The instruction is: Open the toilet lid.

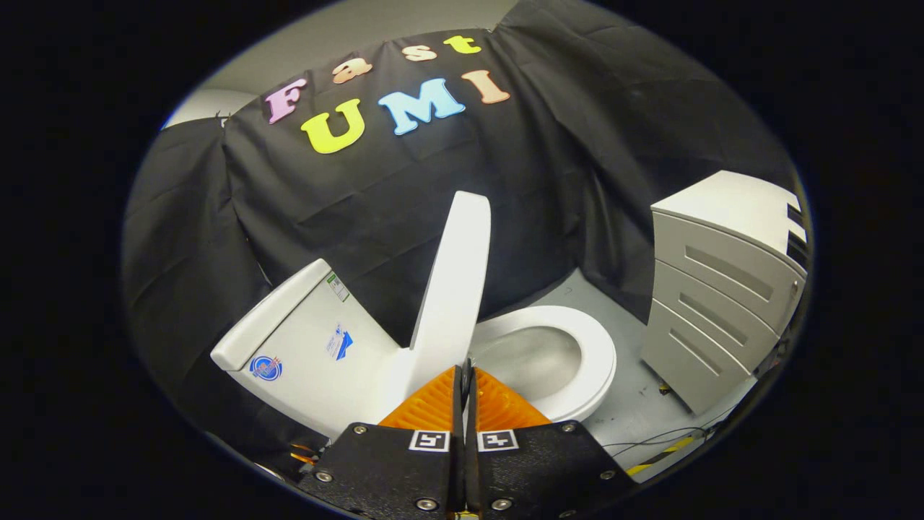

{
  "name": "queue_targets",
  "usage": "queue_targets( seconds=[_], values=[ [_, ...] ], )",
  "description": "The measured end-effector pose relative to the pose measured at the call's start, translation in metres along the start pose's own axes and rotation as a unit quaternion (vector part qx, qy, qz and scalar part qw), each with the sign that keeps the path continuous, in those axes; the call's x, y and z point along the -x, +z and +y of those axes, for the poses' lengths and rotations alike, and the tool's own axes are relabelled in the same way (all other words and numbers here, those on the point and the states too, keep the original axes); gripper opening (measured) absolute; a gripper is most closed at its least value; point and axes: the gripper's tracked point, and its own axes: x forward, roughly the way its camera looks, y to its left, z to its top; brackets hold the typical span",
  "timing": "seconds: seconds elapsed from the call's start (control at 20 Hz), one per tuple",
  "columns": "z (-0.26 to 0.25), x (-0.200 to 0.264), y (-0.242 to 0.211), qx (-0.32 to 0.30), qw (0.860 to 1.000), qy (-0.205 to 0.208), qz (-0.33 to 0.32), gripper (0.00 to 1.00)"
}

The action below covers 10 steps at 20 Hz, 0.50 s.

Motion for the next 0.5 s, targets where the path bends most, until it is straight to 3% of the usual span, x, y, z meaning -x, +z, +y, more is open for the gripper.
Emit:
queue_targets(
  seconds=[0.5],
  values=[
    [0.027, 0.002, 0.005, 0.065, 0.998, -0.003, -0.018, 0.0]
  ],
)
